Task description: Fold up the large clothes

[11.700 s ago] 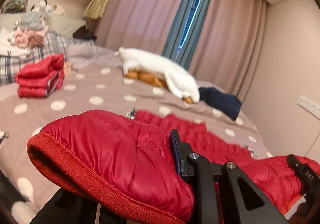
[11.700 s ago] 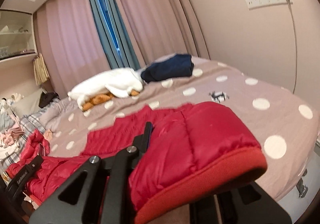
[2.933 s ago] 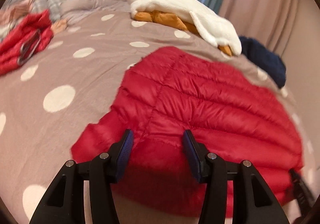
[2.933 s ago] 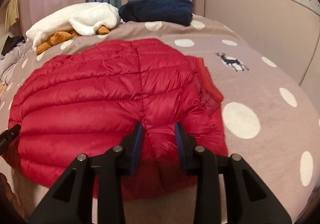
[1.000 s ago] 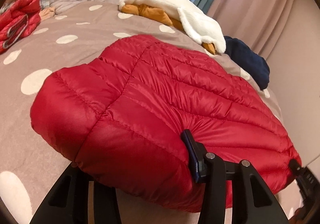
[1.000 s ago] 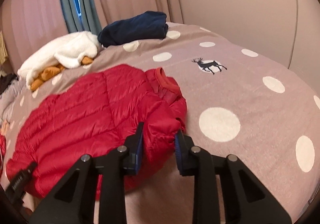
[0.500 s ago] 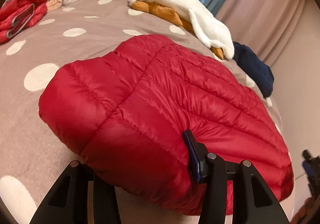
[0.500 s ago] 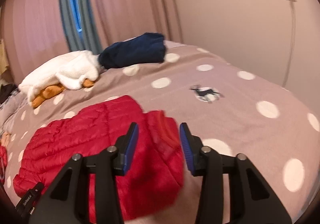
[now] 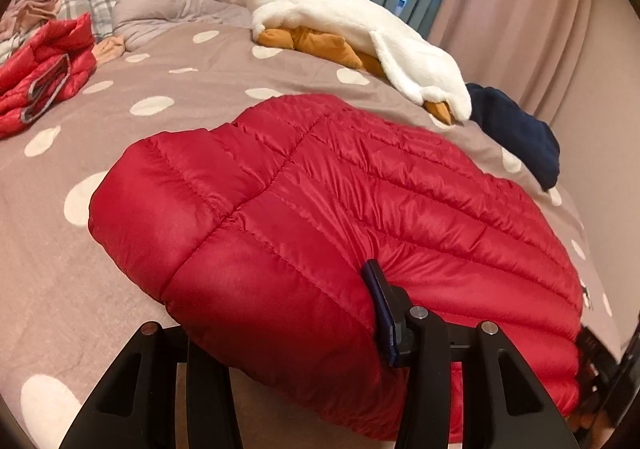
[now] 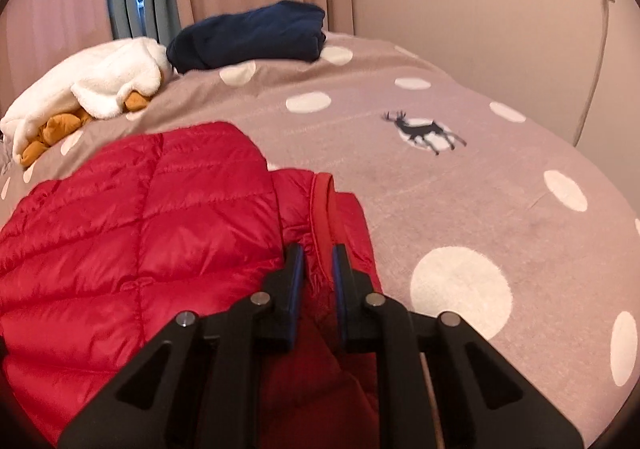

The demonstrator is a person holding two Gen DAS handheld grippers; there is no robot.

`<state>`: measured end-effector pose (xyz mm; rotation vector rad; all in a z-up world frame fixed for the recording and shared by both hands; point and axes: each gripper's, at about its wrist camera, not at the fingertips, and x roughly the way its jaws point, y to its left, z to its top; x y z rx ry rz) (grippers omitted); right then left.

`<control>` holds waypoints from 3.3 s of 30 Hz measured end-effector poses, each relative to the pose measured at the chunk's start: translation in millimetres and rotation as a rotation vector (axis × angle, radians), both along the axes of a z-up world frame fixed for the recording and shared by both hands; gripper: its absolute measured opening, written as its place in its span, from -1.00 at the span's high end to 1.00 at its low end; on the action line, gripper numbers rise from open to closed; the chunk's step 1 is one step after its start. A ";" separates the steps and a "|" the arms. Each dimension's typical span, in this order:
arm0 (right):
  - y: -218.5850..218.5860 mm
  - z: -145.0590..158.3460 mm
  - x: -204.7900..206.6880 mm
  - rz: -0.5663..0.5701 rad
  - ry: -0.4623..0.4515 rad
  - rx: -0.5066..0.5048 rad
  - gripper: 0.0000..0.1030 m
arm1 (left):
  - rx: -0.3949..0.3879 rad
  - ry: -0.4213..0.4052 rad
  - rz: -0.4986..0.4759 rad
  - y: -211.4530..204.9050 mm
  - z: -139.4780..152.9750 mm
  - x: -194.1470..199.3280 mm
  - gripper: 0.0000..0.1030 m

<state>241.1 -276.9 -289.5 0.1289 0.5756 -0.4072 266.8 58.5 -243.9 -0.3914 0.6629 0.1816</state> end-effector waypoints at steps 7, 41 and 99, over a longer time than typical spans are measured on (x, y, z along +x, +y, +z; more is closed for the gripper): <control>-3.3 -8.0 5.2 0.004 0.034 0.032 0.73 | 0.198 -0.093 -0.014 -27.5 28.1 -5.0 0.19; -44.4 22.3 -23.7 -0.050 -0.054 0.082 0.59 | 0.209 -0.272 -0.410 -139.9 73.5 -28.1 0.19; -40.8 100.6 -180.6 -0.042 -0.276 0.153 -0.71 | 0.163 -0.058 -0.367 -131.6 69.4 -77.2 -0.33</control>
